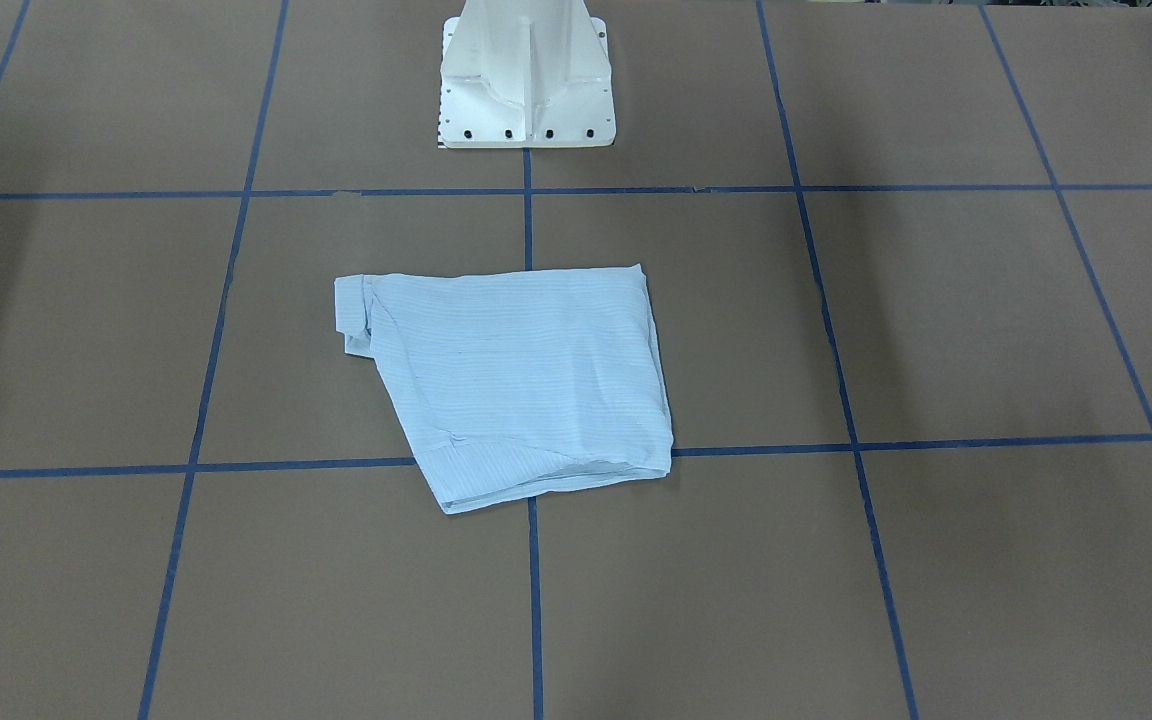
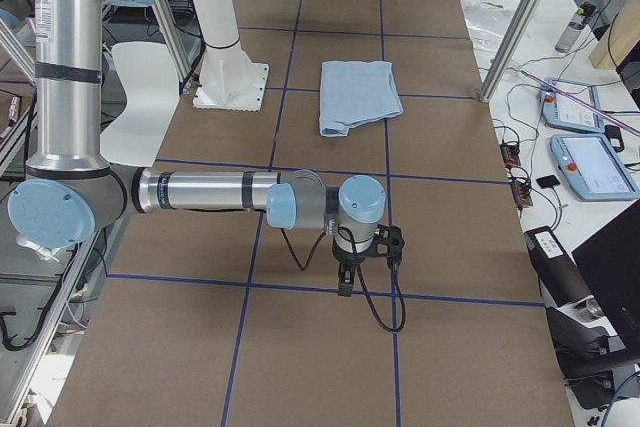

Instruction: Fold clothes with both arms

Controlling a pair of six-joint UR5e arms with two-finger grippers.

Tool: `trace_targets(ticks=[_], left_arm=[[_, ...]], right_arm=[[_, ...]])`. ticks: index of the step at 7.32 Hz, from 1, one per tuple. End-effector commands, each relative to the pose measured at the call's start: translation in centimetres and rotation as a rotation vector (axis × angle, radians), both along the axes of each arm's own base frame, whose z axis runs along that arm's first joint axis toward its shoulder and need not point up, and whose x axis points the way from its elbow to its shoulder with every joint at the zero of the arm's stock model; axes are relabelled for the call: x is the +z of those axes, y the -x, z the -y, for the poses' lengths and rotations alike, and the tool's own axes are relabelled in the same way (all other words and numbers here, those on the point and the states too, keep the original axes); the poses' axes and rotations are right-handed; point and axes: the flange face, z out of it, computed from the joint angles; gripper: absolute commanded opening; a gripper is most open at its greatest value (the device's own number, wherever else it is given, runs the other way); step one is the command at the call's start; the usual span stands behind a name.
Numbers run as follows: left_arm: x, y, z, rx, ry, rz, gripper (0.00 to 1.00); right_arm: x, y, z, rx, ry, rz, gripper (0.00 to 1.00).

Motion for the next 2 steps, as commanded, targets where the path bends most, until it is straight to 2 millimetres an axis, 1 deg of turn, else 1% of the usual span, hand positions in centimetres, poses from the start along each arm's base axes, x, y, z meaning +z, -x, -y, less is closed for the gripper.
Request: trace_targets(ticks=[1, 2], left_arm=[[0.01, 0.0, 0.0, 0.0, 0.0, 0.001, 1.0], [0.01, 0.0, 0.0, 0.0, 0.0, 0.001, 1.0]], right_arm=[[-0.04, 0.01, 0.01, 0.0, -0.001, 0.0, 1.0], [-0.03, 0.02, 0.07, 0.0, -0.001, 0.0, 1.0]])
